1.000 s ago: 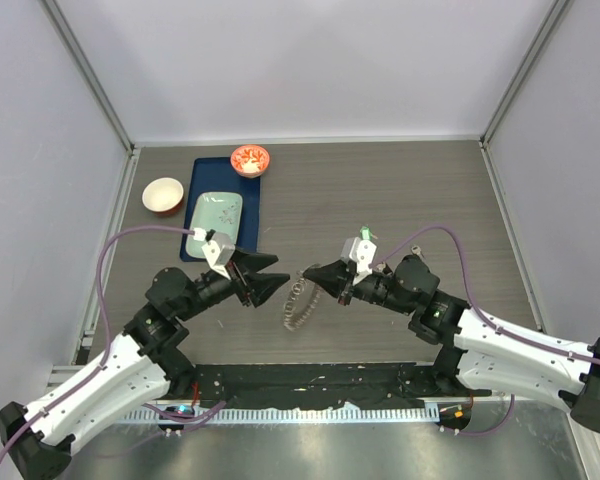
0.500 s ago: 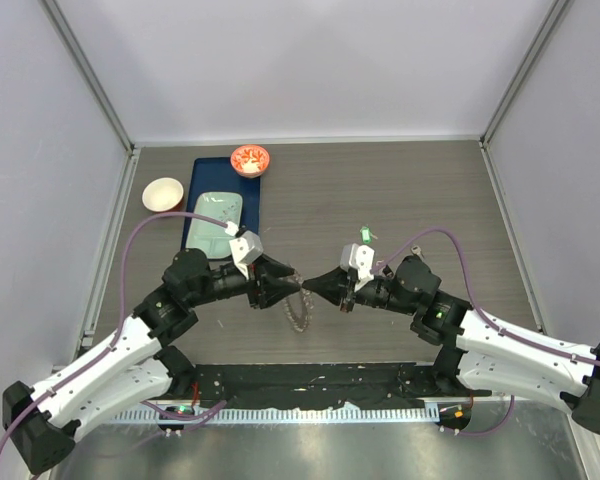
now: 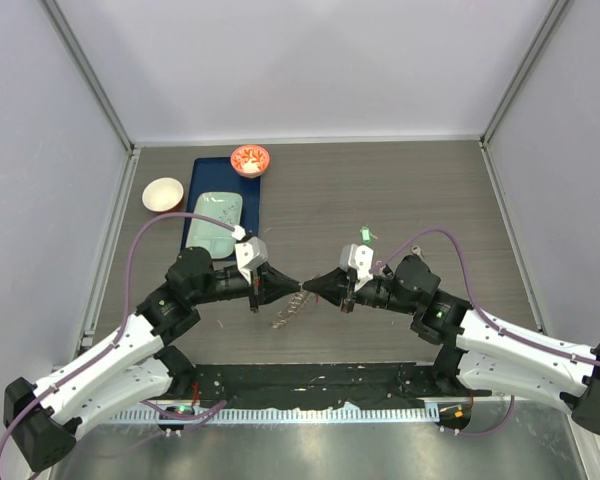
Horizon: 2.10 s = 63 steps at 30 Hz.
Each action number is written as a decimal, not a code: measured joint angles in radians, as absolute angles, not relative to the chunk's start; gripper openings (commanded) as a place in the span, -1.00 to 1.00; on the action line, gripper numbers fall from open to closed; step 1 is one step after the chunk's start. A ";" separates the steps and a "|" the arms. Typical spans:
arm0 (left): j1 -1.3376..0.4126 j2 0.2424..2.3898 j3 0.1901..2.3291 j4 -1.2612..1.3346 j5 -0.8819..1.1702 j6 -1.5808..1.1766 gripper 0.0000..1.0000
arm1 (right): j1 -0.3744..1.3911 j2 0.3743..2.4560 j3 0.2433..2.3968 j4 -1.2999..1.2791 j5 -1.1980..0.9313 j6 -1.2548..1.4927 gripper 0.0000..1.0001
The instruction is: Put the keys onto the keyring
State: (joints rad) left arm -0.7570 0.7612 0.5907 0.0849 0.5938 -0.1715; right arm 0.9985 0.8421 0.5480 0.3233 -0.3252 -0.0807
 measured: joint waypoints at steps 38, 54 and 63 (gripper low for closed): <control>-0.769 1.028 0.932 -0.655 0.070 -0.407 -1.00 | 0.998 1.105 0.587 0.281 -0.096 0.166 0.54; -0.780 1.045 0.908 -0.599 0.075 -0.448 -0.99 | 1.000 1.273 0.587 0.390 -0.136 0.173 0.12; -0.780 1.027 0.900 -0.601 0.091 -0.450 -1.00 | 1.001 1.282 0.587 0.383 -0.131 0.135 -0.88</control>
